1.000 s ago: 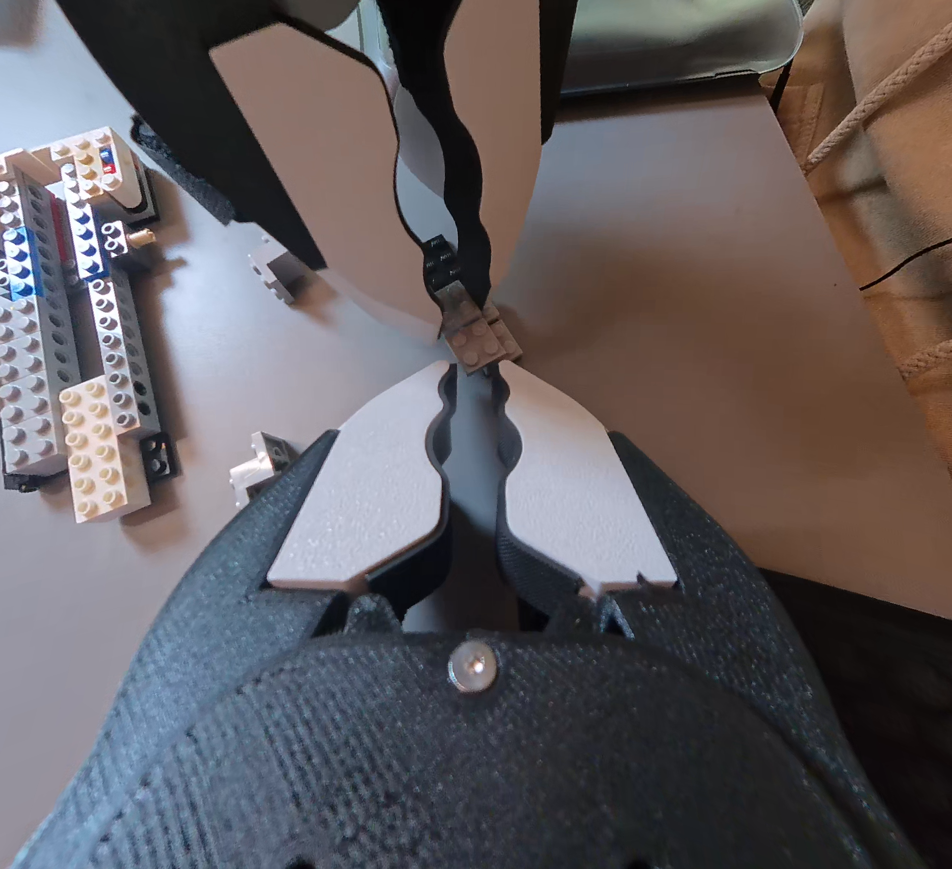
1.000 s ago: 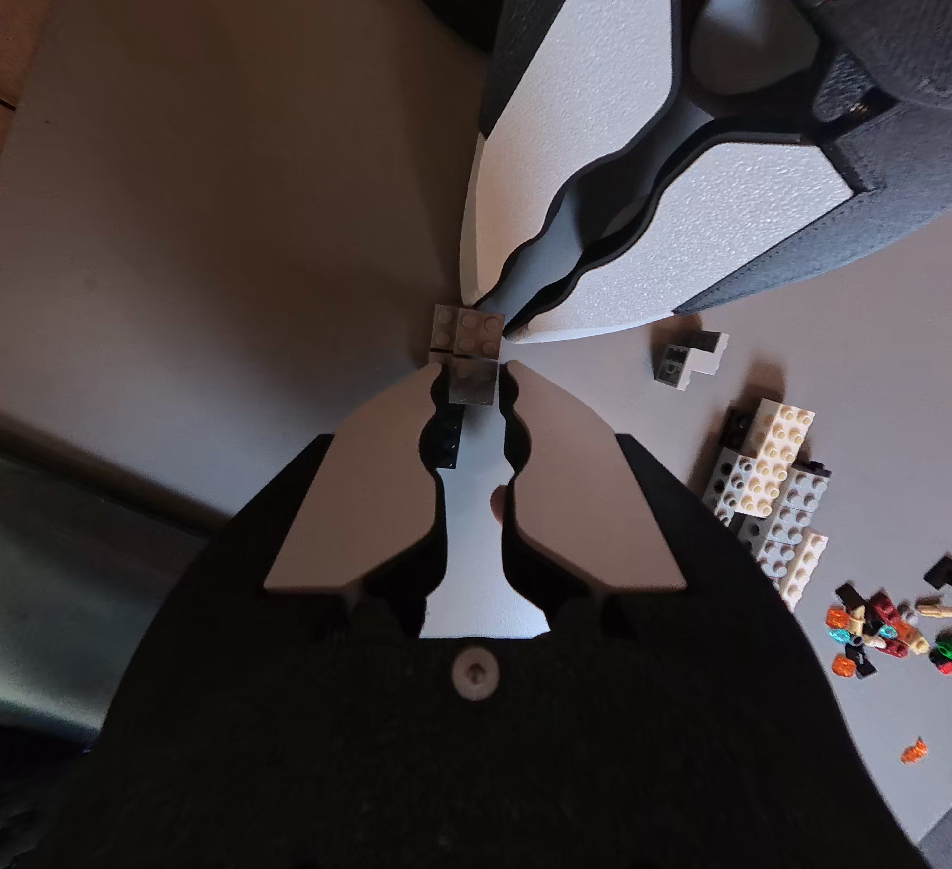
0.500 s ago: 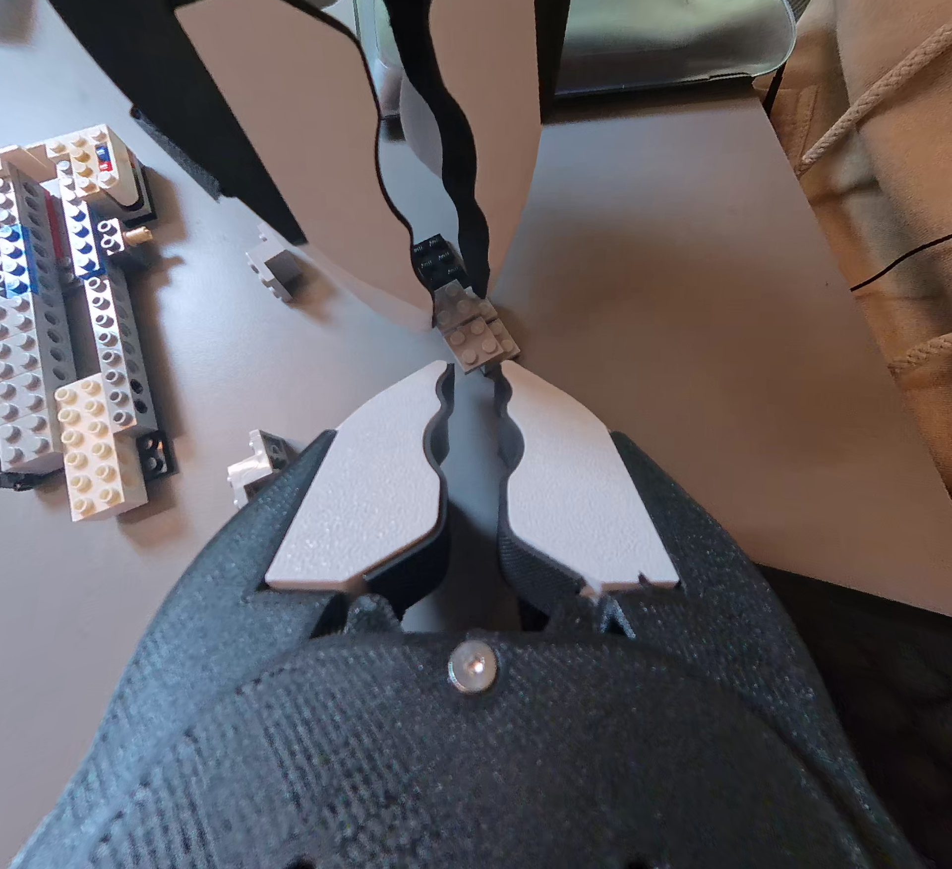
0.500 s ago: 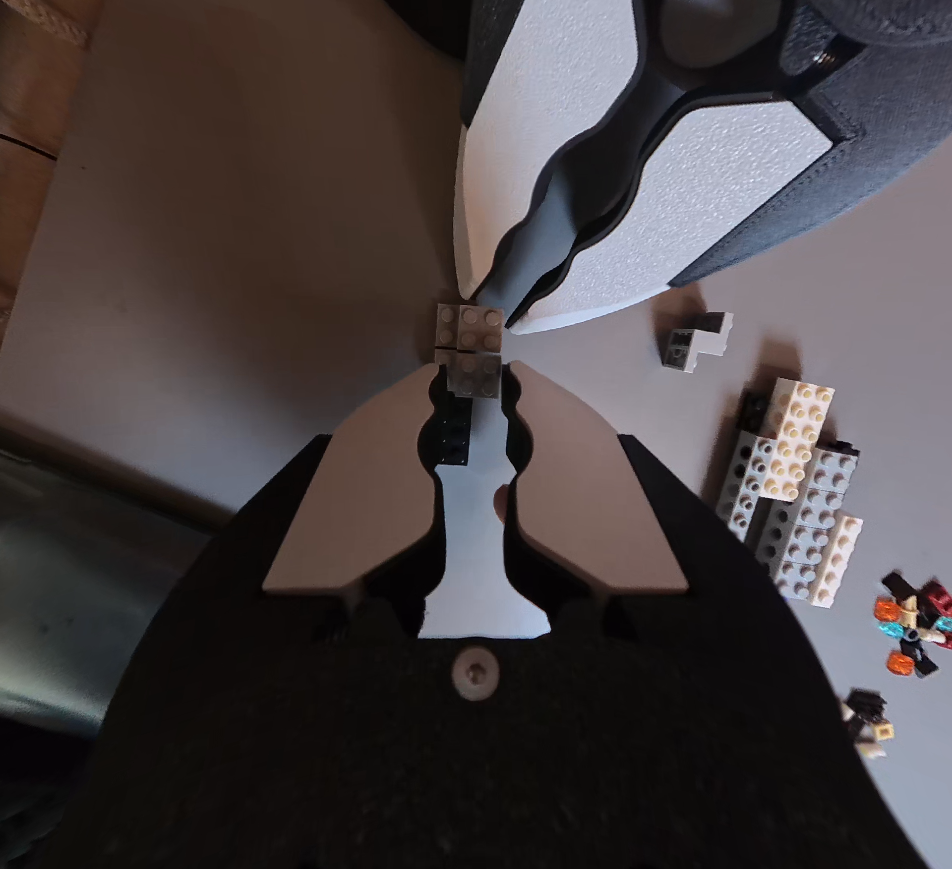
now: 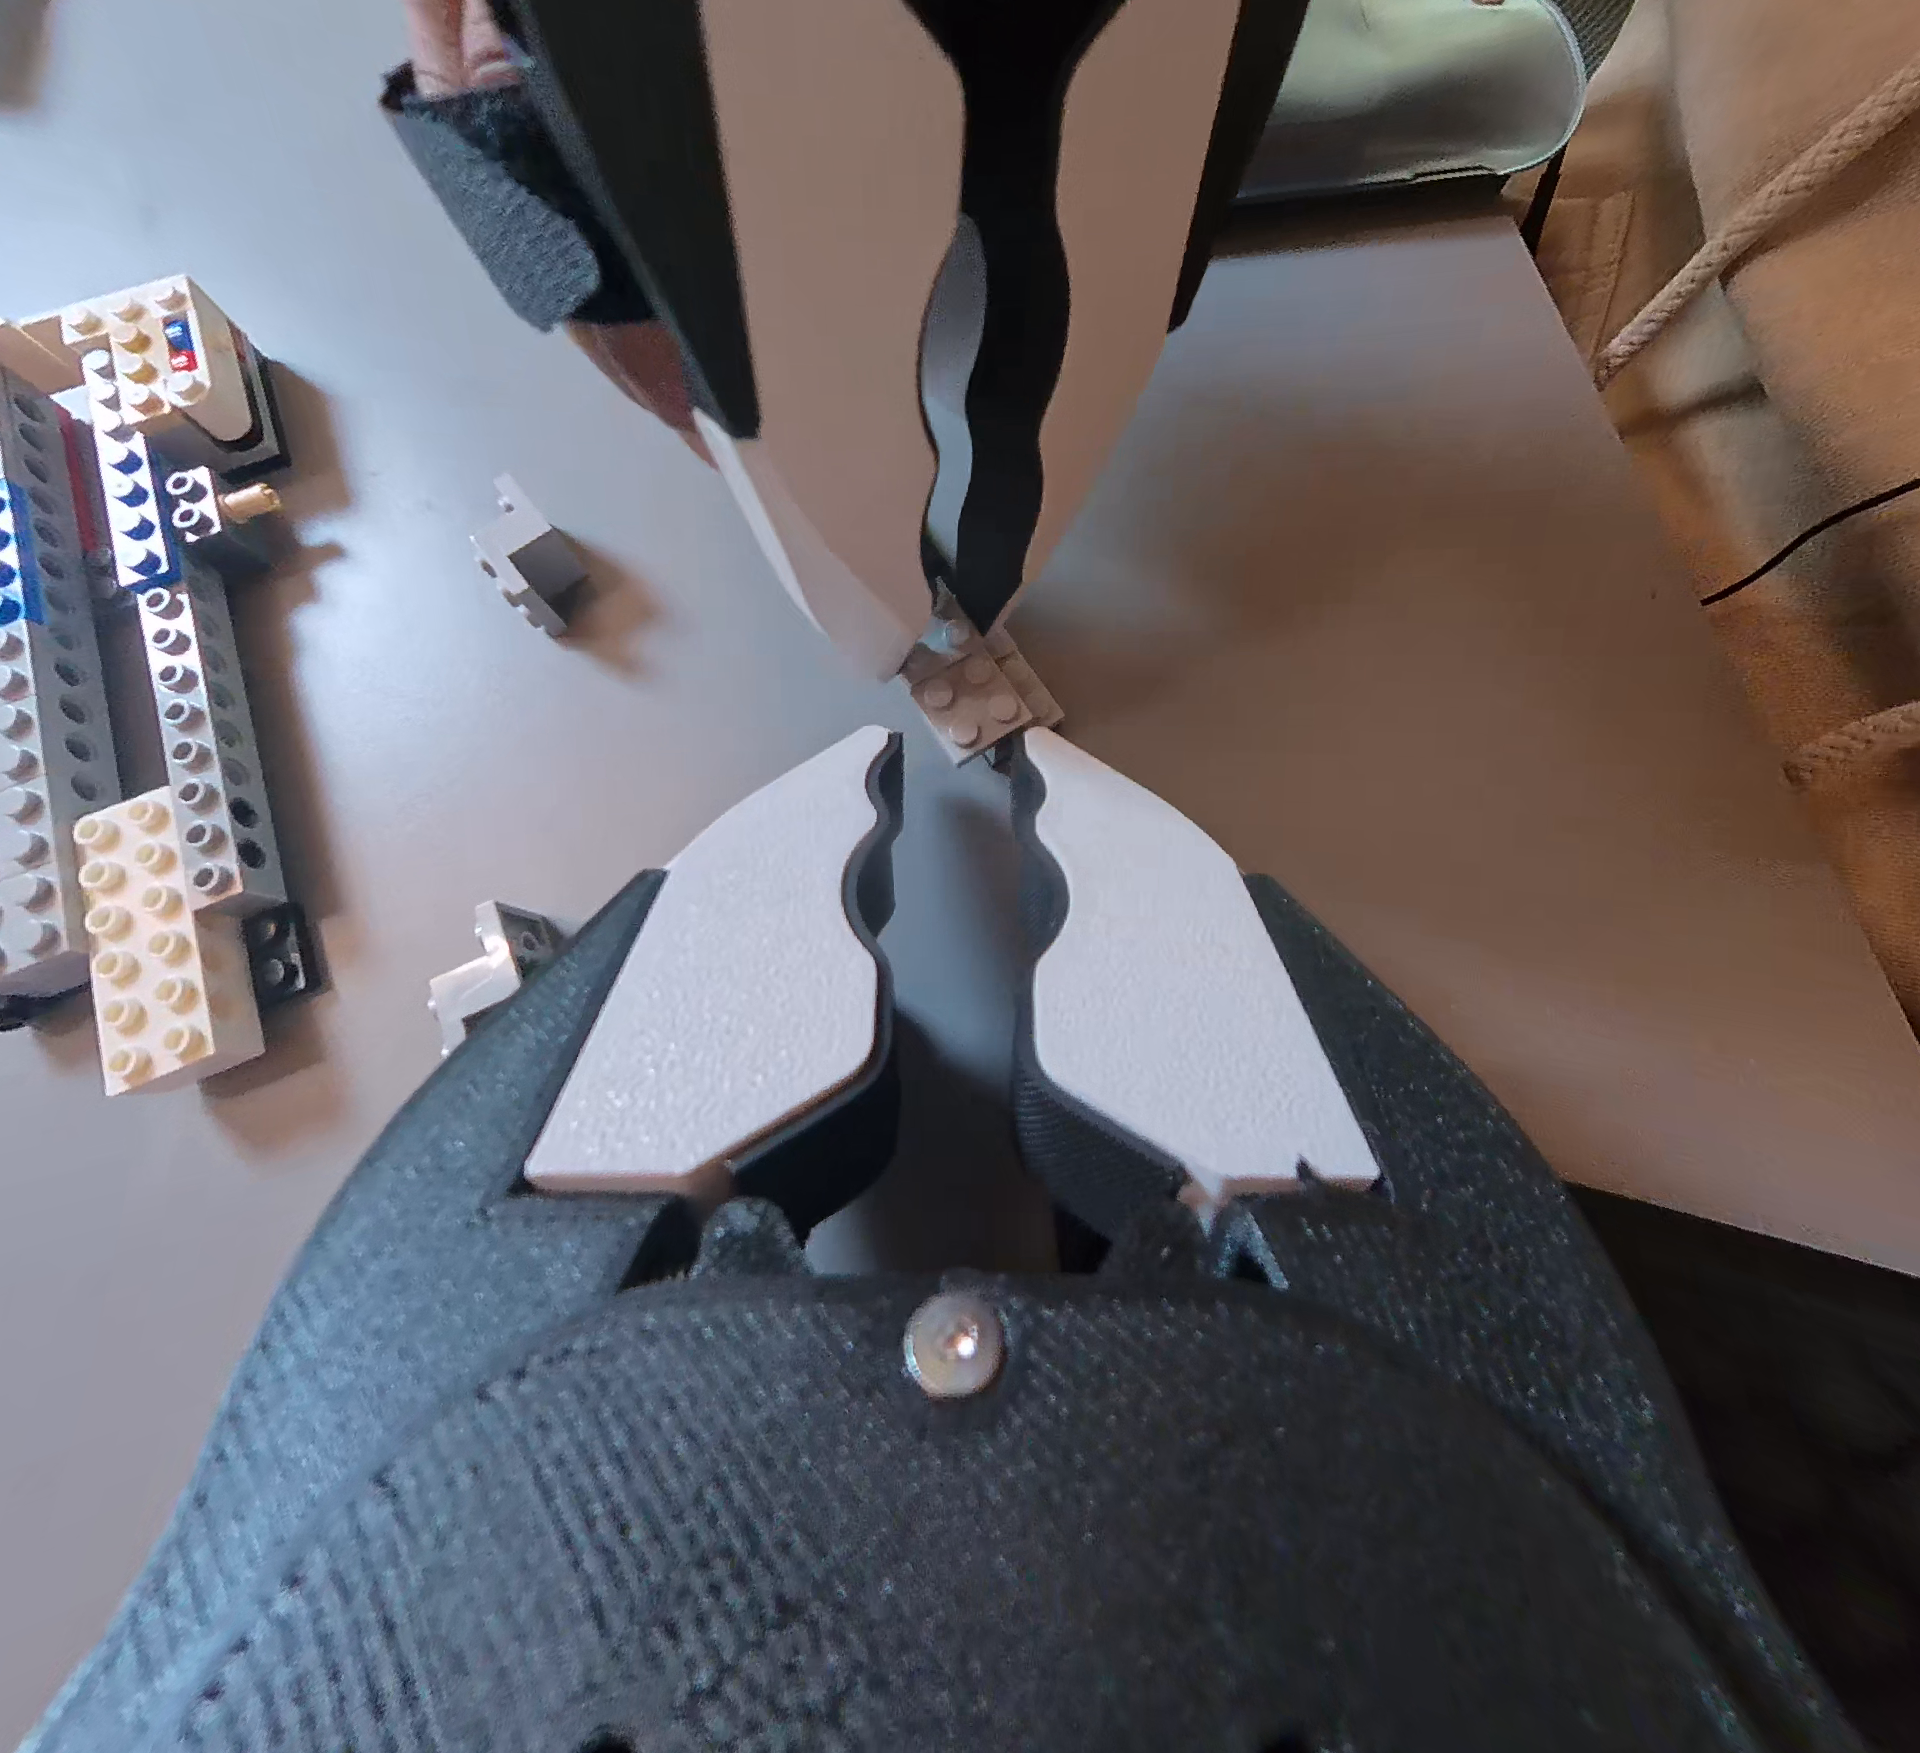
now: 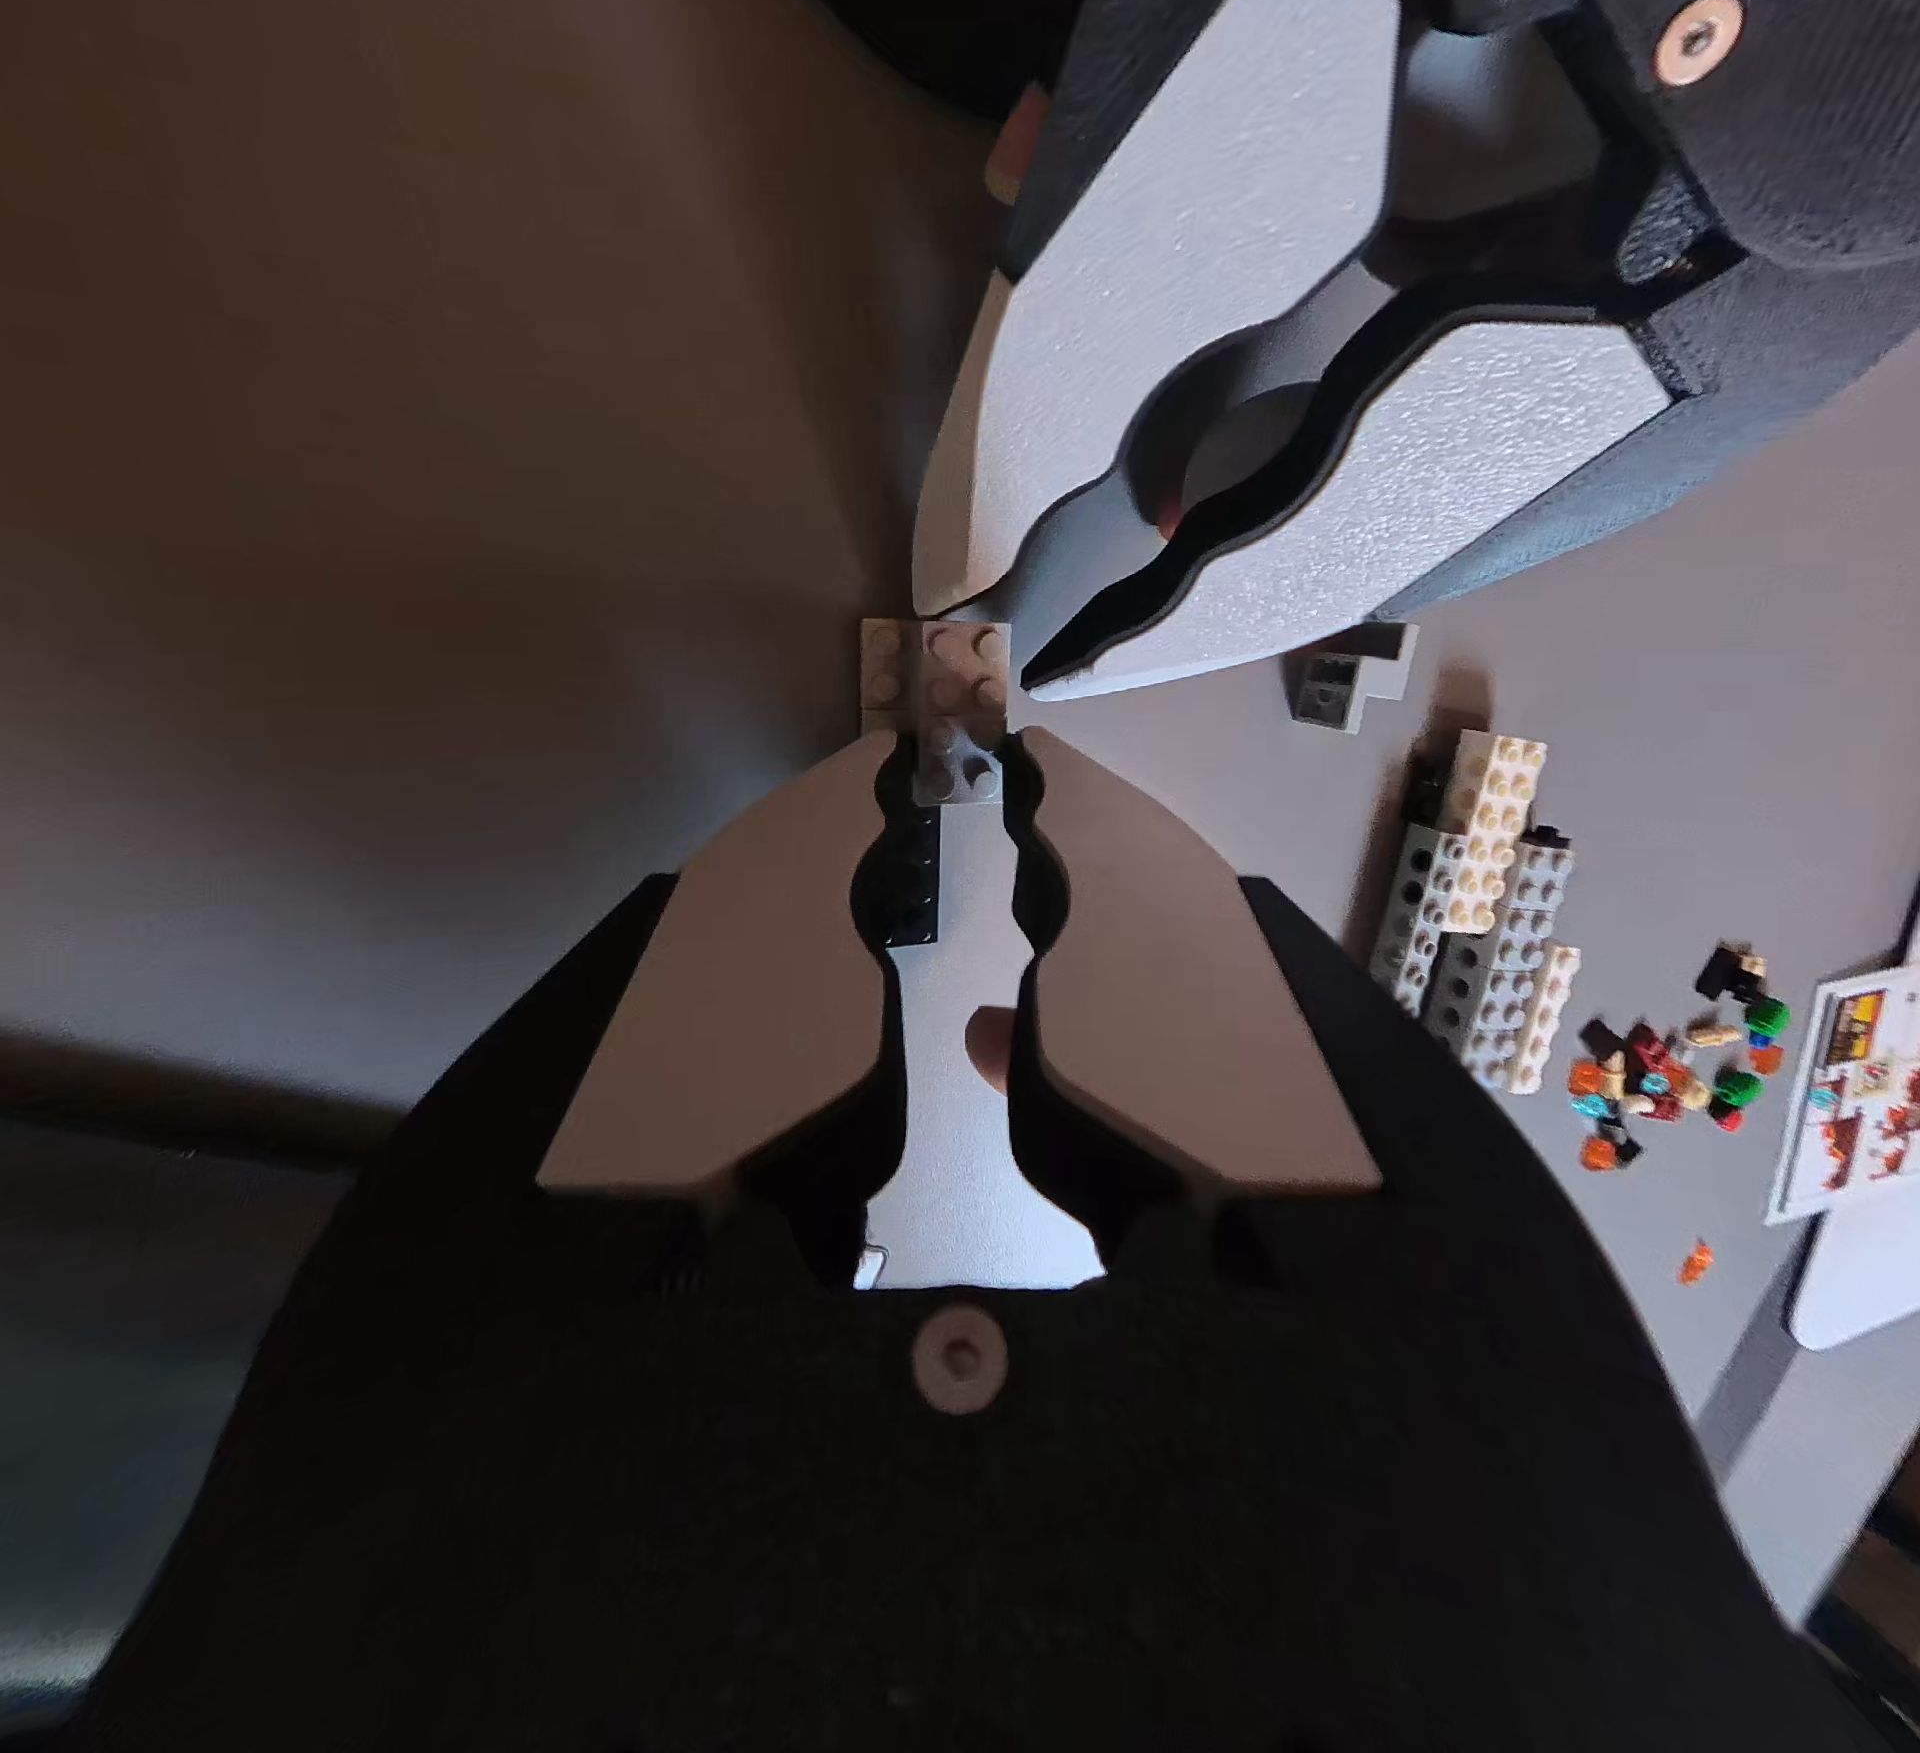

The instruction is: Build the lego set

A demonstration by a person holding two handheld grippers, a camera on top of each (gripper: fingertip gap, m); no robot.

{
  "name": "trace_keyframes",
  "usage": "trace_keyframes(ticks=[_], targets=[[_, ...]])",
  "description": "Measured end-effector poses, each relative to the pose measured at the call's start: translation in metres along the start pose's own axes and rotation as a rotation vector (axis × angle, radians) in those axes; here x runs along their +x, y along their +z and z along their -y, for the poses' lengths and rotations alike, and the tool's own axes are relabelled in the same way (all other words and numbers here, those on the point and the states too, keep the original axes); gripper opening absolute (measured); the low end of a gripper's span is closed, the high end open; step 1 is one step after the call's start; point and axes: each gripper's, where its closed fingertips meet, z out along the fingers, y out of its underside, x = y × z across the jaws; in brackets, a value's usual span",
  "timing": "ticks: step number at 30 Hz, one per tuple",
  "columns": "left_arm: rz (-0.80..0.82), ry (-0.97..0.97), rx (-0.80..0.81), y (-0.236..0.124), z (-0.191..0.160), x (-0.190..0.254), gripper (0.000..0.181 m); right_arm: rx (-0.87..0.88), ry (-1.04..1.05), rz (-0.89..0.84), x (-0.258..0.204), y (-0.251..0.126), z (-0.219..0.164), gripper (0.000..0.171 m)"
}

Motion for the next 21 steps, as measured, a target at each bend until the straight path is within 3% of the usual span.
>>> trace_keyframes(ticks=[9,21], targets=[[0.011,0.018,-0.016,0.0015,0.0004,0.001,0.023,-0.035,-0.032,-0.14,-0.0022,-0.0006,0.0005,0.016],[-0.013,0.004,-0.007,0.0,0.0039,0.0057,0.022,-0.007,0.066,-0.146,-0.0026,-0.0006,0.0036,0.016]])
